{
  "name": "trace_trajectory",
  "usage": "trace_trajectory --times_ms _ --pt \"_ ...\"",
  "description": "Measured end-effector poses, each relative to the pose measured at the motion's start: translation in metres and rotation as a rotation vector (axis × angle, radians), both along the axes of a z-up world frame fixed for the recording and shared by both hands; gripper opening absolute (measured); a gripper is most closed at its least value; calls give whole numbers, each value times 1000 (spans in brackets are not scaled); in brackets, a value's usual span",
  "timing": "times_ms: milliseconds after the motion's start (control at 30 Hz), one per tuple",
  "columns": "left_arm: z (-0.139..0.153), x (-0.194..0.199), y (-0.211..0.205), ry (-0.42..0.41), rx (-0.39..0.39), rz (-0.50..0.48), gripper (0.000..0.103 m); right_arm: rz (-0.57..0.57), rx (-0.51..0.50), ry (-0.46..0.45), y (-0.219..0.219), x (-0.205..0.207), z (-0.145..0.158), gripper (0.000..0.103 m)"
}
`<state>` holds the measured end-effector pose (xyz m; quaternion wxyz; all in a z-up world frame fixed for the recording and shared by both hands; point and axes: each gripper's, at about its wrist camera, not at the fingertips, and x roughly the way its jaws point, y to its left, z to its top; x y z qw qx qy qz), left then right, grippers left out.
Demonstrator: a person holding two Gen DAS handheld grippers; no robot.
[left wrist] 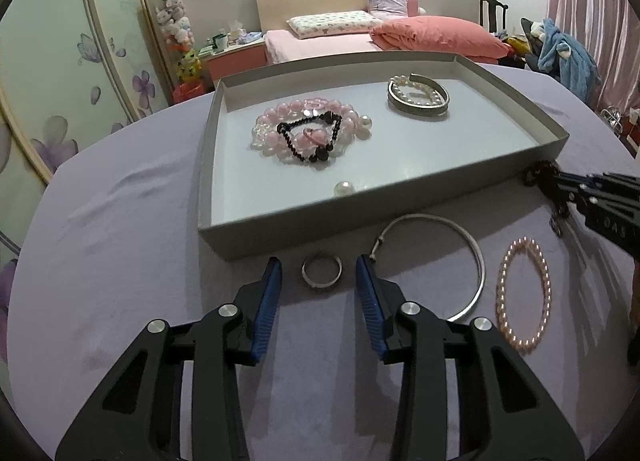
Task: Organize jewelry
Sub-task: 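Grasp the dark red bead bracelet with the right gripper while the left gripper grasps the silver ring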
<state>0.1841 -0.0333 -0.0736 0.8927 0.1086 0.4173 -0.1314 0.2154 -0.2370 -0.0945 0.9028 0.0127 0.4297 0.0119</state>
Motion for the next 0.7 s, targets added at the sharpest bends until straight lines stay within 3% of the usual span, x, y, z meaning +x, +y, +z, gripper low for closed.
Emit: trace_trajectory --times_ms 100,233,467,700 --pt "0 1 -1 2 -5 7 23 1 4 0 0 0 0 10" --pt "0 -7 5 -7 18 38 23 3 5 0 2 0 0 10" --pt "1 -6 18 7 -17 83 24 3 8 1 5 0 0 10" --pt "1 -3 19 11 -27 84 24 0 79 2 -3 1 -1 10"
